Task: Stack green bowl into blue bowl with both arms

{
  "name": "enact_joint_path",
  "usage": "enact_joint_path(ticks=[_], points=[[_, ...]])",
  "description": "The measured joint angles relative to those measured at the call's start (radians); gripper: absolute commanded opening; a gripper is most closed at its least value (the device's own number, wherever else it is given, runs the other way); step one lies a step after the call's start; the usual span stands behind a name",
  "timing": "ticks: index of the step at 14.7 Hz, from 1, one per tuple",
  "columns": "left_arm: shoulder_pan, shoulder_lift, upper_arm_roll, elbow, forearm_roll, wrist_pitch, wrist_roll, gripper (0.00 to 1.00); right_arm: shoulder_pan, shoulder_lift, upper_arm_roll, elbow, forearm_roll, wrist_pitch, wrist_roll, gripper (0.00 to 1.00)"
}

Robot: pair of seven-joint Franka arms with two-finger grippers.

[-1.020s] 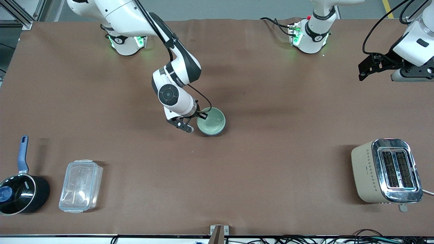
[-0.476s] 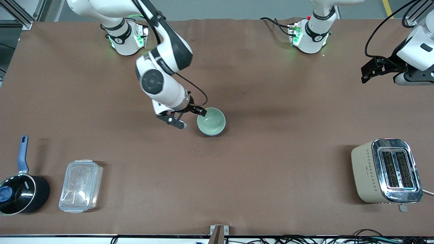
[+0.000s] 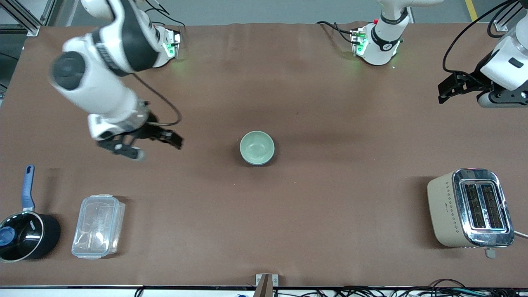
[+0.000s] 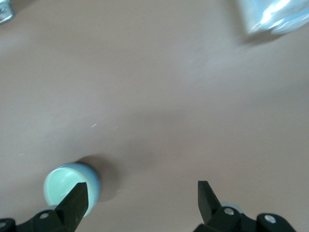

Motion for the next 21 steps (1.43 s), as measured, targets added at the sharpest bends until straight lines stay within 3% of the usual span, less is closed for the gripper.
enact_joint_path(ticks=[4, 10, 13, 17, 21], points=[[0.002, 0.008, 0.002, 0.008, 0.0, 0.007, 0.0, 1.0, -0.158, -0.067, -0.007, -0.05, -0.113, -0.004, -0.186, 1.0], [0.016, 0.013, 0.004, 0.025, 0.0, 0.007, 0.003, 1.0, -0.379, -0.142, -0.009, -0.051, -0.127, -0.012, -0.512, 1.0], [0.025, 0.013, 0.005, 0.026, 0.0, 0.003, 0.005, 1.0, -0.41, -0.152, -0.009, 0.003, -0.129, -0.029, -0.611, 1.0], [0.028, 0.012, 0.003, 0.032, 0.0, 0.002, 0.019, 1.0, -0.411, -0.151, -0.002, 0.184, -0.129, -0.203, -0.626, 1.0], [0.027, 0.012, -0.002, 0.043, 0.0, 0.002, 0.019, 1.0, -0.41, -0.142, 0.008, 0.221, -0.129, -0.279, -0.626, 1.0]])
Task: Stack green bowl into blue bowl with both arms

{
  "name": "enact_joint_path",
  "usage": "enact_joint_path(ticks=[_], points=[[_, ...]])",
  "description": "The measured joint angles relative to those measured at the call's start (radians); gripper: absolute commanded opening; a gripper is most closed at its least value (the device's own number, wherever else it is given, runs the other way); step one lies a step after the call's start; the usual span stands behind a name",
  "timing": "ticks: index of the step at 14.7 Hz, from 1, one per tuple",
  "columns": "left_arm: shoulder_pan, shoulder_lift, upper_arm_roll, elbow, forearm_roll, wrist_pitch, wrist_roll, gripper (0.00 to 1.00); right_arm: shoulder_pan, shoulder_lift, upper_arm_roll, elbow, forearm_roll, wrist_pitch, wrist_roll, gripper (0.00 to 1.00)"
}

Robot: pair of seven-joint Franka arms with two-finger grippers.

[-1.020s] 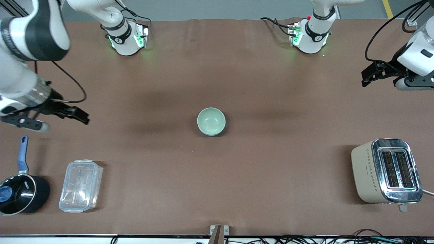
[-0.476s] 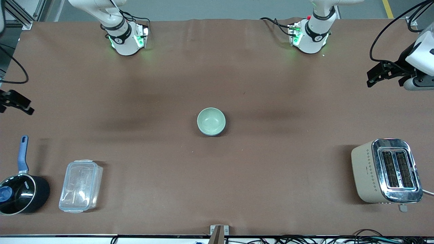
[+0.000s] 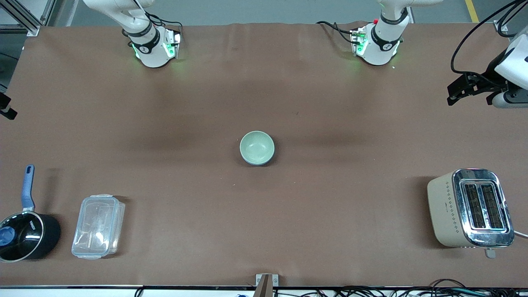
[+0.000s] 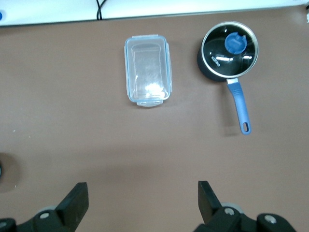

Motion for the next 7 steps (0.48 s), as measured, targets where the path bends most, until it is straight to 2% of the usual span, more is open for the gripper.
enact_joint_path(ticks=[3, 7], points=[[0.0, 0.0, 0.0, 0.006, 0.0, -0.005, 0.013, 1.0, 0.001, 0.01, 0.004, 0.0, 0.0, -0.087, 0.002, 1.0], [-0.001, 0.0, -0.001, 0.018, 0.0, -0.026, 0.015, 1.0, 0.0, 0.011, 0.004, -0.027, 0.0, -0.097, 0.003, 1.0]])
